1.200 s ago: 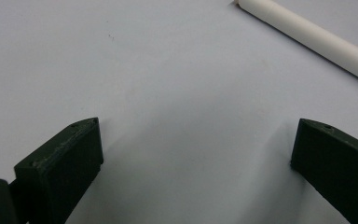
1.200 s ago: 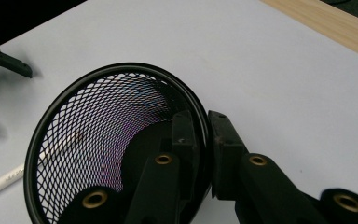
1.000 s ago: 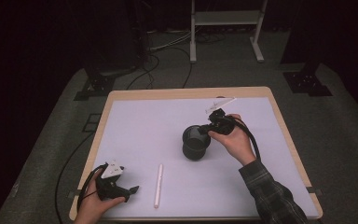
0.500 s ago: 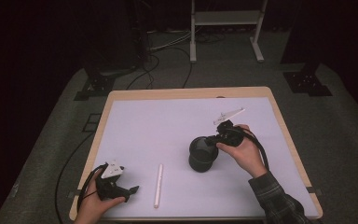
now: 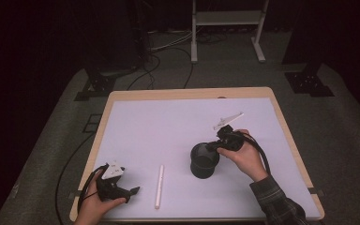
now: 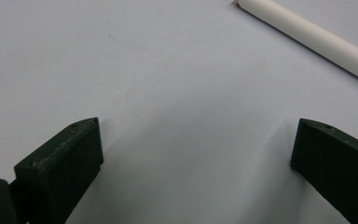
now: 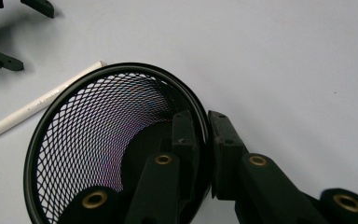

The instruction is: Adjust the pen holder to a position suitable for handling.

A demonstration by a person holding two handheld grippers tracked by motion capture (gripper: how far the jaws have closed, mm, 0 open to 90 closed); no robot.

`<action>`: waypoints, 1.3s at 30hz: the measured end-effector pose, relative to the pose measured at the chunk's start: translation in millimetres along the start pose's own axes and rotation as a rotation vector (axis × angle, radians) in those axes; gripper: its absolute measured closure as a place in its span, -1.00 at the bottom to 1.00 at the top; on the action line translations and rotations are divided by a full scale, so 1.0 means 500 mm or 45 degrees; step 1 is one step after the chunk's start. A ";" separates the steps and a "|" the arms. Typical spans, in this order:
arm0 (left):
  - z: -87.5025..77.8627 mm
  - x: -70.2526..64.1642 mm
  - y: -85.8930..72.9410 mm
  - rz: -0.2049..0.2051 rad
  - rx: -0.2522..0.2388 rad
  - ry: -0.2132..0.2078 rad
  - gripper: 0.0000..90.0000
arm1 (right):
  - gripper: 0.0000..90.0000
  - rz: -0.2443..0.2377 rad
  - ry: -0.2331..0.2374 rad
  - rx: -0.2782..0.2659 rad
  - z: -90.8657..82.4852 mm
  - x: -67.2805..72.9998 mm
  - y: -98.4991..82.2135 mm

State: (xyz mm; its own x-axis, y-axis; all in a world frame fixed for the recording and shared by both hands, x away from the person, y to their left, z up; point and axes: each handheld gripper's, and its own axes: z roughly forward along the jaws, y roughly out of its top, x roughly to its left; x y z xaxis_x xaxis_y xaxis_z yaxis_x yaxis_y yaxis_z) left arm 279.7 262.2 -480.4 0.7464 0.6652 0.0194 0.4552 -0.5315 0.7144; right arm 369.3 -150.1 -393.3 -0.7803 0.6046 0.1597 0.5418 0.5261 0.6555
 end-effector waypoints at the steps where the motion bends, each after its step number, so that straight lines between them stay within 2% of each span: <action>1: 0.000 0.000 0.000 0.000 0.000 0.000 -0.97 | 0.80 0.000 0.001 -0.001 0.001 -0.001 0.000; 8: 0.000 0.000 0.000 0.004 0.004 0.000 -0.97 | 0.78 0.013 -0.005 -0.005 0.011 -0.009 0.002; 12: 0.000 0.000 0.000 0.003 0.003 0.000 -0.97 | 0.75 -0.002 -0.002 -0.017 0.017 -0.010 0.005; 15: 0.000 0.000 0.000 0.004 0.003 0.001 -0.97 | 0.57 -0.010 -0.013 -0.006 0.021 -0.010 0.004; 17: 0.000 0.000 0.000 0.004 0.003 0.001 -0.97 | 0.53 -0.008 -0.007 -0.009 0.020 -0.010 0.003; 26: 0.000 0.000 0.000 0.000 0.000 0.000 -0.97 | 0.17 -0.029 -0.003 -0.081 -0.017 -0.004 -0.002; 32: 0.001 -0.001 0.000 -0.007 -0.006 0.000 -0.97 | -0.10 -0.020 -0.001 -0.148 -0.041 -0.005 -0.009; 36: 0.001 -0.001 0.000 -0.006 -0.005 0.001 -0.97 | -0.18 -0.013 -0.006 -0.184 -0.058 -0.005 -0.015; 39: 0.000 -0.001 0.000 -0.007 -0.005 0.001 -0.97 | -0.26 -0.016 -0.035 -0.235 -0.080 -0.008 -0.031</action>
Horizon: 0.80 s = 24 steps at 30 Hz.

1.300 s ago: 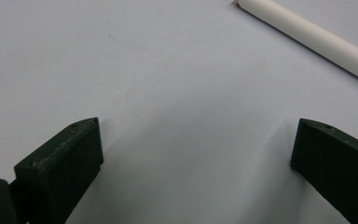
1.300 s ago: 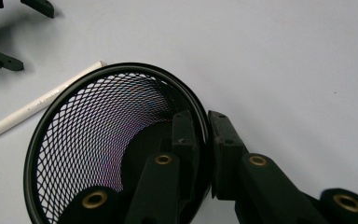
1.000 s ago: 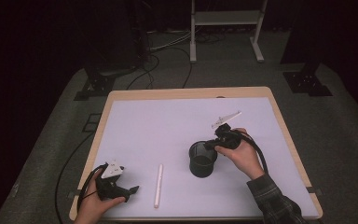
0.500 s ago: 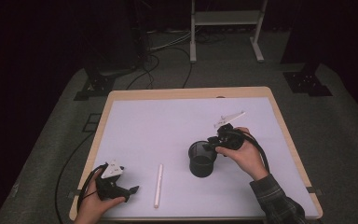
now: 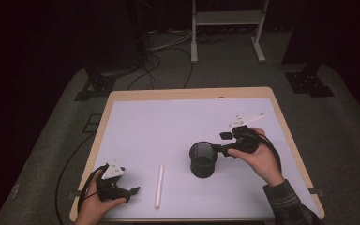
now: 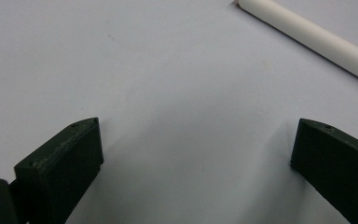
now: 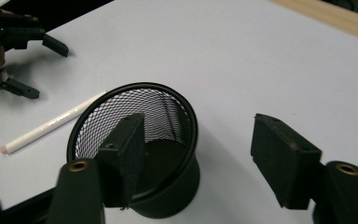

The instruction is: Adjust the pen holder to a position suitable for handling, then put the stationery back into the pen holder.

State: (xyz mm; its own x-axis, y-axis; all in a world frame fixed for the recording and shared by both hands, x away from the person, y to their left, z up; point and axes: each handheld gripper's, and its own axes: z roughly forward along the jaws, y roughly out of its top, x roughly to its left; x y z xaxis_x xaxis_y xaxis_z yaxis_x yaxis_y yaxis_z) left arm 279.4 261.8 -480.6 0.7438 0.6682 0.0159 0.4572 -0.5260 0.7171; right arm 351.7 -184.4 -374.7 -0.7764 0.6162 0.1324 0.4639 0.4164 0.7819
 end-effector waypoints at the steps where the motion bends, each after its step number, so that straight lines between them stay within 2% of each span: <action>1: 0.000 0.000 0.000 0.000 0.000 0.000 -0.97 | -0.28 -0.001 -0.014 -0.011 -0.006 -0.001 -0.004; 3: 0.000 0.000 0.000 0.000 0.002 -0.002 -0.97 | -0.31 0.000 -0.044 -0.023 -0.019 -0.004 -0.014; 10: 0.000 0.000 0.000 -0.002 0.000 -0.002 -0.97 | -0.39 0.028 -0.087 -0.065 -0.054 -0.019 -0.046; 24: 0.000 0.001 0.001 0.003 0.008 -0.005 -0.97 | -0.51 0.046 -0.192 -0.058 -0.097 -0.038 -0.142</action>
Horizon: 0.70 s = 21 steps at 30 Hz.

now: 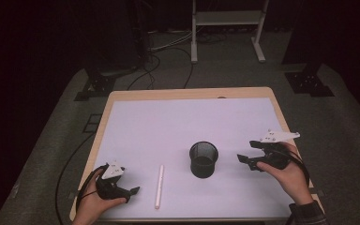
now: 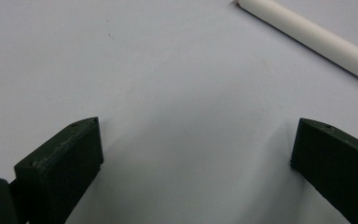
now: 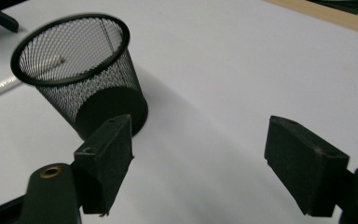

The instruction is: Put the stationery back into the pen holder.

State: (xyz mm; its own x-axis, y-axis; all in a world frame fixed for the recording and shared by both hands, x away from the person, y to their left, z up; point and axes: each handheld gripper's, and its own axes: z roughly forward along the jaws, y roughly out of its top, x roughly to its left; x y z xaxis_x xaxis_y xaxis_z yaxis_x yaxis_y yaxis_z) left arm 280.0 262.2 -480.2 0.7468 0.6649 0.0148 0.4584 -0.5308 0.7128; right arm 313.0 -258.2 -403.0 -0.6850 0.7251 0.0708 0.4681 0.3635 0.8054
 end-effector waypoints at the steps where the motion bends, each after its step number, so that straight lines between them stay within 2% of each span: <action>1: 0.000 0.001 0.000 0.000 -0.001 -0.004 -0.97 | -0.54 -0.005 0.000 0.000 -0.001 -0.001 -0.006; 3: 0.000 0.000 0.000 0.004 0.002 -0.002 -0.97 | -0.56 -0.014 -0.008 0.015 -0.004 -0.003 -0.018; 10: 0.000 0.000 0.000 0.005 0.001 0.001 -0.97 | -0.58 0.021 -0.040 0.042 -0.001 -0.008 -0.065; 21: 0.000 0.000 0.000 0.002 -0.001 -0.002 -0.98 | -0.59 0.087 -0.138 0.073 0.001 -0.020 -0.140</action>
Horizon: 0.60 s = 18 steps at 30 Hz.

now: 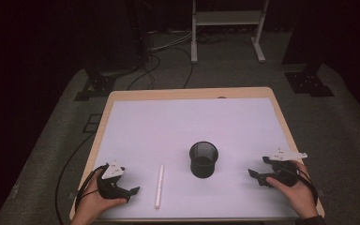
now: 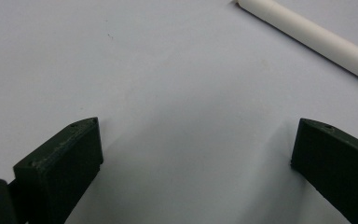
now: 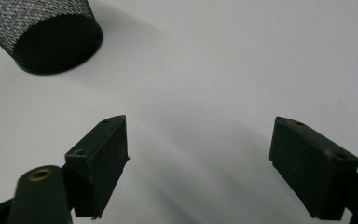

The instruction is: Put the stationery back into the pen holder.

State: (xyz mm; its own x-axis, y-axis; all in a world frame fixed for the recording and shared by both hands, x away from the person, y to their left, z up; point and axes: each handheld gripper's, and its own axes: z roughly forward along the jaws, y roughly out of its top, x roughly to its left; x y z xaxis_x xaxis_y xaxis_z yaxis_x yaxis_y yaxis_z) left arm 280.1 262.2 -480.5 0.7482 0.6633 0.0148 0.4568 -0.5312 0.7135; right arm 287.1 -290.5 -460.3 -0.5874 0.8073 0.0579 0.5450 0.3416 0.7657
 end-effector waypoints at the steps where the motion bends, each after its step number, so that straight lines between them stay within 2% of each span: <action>1: 0.000 0.000 0.000 0.000 0.000 0.000 -0.98 | -0.59 0.005 -0.007 0.008 0.001 -0.001 -0.005; 6: 0.000 0.000 0.000 -0.001 0.000 0.001 -0.97 | -0.64 -0.030 -0.051 0.040 0.007 0.000 -0.027; 11: -0.001 0.000 0.000 -0.005 -0.007 0.003 -0.97 | -0.65 -0.035 -0.097 0.063 0.020 -0.002 -0.040; 18: -0.008 0.003 0.001 -0.050 -0.019 0.023 -0.78 | -0.68 -0.016 -0.091 0.075 0.022 -0.007 -0.040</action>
State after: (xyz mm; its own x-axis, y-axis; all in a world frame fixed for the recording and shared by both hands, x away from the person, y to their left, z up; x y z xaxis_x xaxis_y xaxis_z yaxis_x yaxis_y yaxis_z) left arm 279.5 265.1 -477.2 0.7212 0.6928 -0.0008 0.4783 -0.4971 0.7239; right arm 284.6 -294.9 -482.8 -0.5512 0.8344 0.0012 0.5733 0.3777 0.7271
